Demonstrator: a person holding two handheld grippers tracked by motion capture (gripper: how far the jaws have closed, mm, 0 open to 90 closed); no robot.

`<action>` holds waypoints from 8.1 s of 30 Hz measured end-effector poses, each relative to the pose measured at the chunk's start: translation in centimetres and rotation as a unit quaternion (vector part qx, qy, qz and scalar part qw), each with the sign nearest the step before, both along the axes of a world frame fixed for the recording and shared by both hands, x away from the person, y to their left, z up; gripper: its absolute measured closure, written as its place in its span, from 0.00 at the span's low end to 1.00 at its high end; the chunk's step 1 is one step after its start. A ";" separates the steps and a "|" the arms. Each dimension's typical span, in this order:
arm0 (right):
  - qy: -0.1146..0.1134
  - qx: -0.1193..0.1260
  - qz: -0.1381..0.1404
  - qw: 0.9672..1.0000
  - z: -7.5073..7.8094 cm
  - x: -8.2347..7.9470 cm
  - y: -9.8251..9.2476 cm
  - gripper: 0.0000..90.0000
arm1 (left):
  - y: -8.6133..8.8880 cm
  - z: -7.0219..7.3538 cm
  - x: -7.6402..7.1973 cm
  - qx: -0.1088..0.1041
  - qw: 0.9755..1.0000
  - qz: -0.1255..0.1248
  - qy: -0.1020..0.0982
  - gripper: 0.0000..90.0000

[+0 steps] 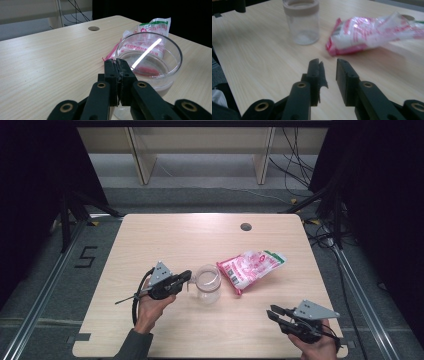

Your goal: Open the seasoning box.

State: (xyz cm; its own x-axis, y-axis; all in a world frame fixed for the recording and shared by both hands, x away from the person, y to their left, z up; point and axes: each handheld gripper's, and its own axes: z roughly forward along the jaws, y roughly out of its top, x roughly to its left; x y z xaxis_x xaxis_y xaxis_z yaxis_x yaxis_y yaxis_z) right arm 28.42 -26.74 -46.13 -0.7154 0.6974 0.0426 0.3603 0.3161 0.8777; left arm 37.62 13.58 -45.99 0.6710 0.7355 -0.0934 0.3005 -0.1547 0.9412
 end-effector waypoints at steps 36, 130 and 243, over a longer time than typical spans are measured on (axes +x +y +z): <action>-0.009 -0.004 0.066 0.998 0.3 9.2 10.8 1.00 | 0.1 -0.2 0.1 -0.017 1.000 0.003 0.007 0.96; -0.053 -0.009 0.091 0.994 3.2 8.6 13.9 0.80 | 5.2 -3.3 -4.2 -0.007 0.998 0.005 0.061 0.45; 0.042 0.079 -0.133 0.987 -2.1 13.2 1.8 1.00 | 3.6 -3.7 -4.7 -0.001 0.998 -0.016 0.066 0.47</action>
State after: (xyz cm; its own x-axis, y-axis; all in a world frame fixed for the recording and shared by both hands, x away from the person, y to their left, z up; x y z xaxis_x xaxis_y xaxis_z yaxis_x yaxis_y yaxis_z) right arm 41.57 -24.92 -48.25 -0.4972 0.8398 0.2180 0.4857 0.0612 0.8720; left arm 32.96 17.18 -49.73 0.6767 0.7131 -0.1832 0.4162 -0.1652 0.8942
